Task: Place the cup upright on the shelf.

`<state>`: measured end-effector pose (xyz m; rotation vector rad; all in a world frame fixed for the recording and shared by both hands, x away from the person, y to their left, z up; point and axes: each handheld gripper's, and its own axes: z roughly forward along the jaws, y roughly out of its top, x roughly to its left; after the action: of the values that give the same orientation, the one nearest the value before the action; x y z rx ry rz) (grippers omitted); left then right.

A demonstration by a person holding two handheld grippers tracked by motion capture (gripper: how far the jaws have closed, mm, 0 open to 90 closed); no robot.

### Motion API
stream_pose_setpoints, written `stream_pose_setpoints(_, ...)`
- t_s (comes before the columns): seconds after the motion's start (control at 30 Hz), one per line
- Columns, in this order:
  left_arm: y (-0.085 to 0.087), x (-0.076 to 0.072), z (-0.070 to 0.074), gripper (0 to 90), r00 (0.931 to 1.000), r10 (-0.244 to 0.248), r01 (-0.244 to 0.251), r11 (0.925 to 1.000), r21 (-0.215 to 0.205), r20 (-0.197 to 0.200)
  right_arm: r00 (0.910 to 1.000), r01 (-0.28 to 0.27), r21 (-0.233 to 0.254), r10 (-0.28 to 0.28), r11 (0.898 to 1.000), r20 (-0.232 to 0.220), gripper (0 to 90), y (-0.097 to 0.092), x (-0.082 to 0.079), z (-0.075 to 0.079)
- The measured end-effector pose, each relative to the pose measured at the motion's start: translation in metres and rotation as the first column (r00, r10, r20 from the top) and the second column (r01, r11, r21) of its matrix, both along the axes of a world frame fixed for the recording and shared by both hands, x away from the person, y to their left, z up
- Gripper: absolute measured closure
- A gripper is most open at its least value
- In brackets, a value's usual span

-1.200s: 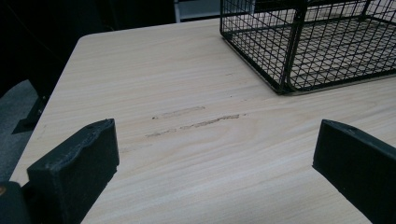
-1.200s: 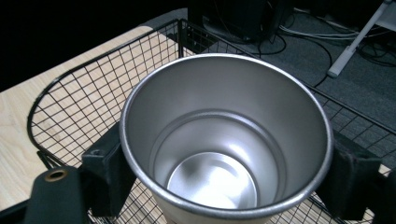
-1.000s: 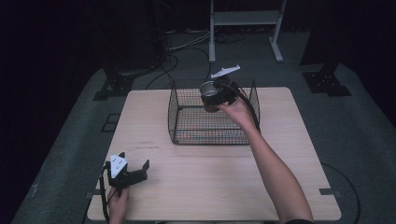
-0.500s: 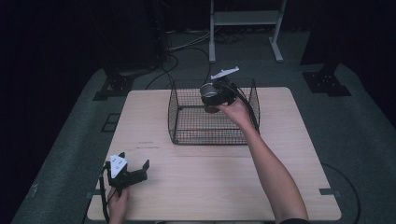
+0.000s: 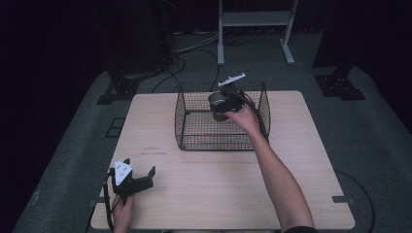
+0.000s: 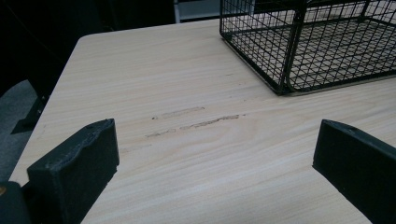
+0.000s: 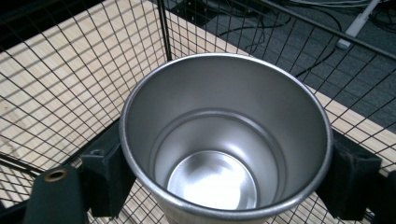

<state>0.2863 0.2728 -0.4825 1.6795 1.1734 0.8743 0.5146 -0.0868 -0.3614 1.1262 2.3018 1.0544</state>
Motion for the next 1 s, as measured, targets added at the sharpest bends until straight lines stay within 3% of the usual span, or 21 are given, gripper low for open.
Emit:
stream_pose_setpoints(0.5,0.000,0.000,0.000,0.0,1.0000,-0.001,0.001,1.0000,0.001,0.001,0.9961,0.023,-0.045,-0.027,0.999,-0.084,17.4,-0.007,0.014,-0.029)
stream_pose_setpoints(1.0,0.000,0.000,0.000,0.0,1.0000,-0.001,0.001,1.0000,0.001,0.002,0.9903,0.024,-0.095,-0.036,0.995,-0.134,17.3,-0.013,0.021,-0.041)
